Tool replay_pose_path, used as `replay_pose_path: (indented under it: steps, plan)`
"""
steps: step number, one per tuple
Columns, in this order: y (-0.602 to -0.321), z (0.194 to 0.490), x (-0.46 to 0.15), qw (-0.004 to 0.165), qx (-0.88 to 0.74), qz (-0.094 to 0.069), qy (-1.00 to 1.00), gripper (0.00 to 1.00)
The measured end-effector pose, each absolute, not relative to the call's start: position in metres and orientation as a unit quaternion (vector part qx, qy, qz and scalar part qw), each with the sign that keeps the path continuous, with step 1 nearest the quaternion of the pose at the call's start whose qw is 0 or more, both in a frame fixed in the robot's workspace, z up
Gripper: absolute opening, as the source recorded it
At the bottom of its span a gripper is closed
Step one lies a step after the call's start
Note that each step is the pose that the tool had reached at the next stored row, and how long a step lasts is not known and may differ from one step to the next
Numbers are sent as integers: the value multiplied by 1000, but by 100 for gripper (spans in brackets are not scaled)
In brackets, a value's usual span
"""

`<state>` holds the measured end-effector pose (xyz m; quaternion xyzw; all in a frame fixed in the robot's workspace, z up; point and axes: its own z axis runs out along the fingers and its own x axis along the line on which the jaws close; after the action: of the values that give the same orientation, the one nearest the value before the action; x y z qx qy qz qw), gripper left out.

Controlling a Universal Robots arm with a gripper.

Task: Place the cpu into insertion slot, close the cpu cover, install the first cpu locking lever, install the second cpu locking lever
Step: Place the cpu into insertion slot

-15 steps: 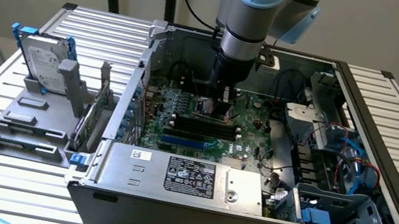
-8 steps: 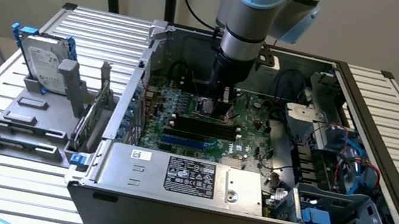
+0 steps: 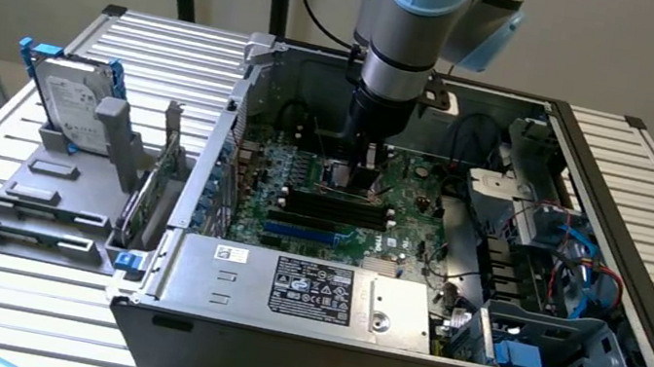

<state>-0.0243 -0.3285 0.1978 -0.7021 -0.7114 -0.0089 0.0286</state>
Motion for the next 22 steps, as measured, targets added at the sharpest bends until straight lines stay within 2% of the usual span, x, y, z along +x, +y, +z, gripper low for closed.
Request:
replay_pose_path:
  steps: [22]
  plan:
    - [-329,200,-25,28,-710,-9,-704,54]
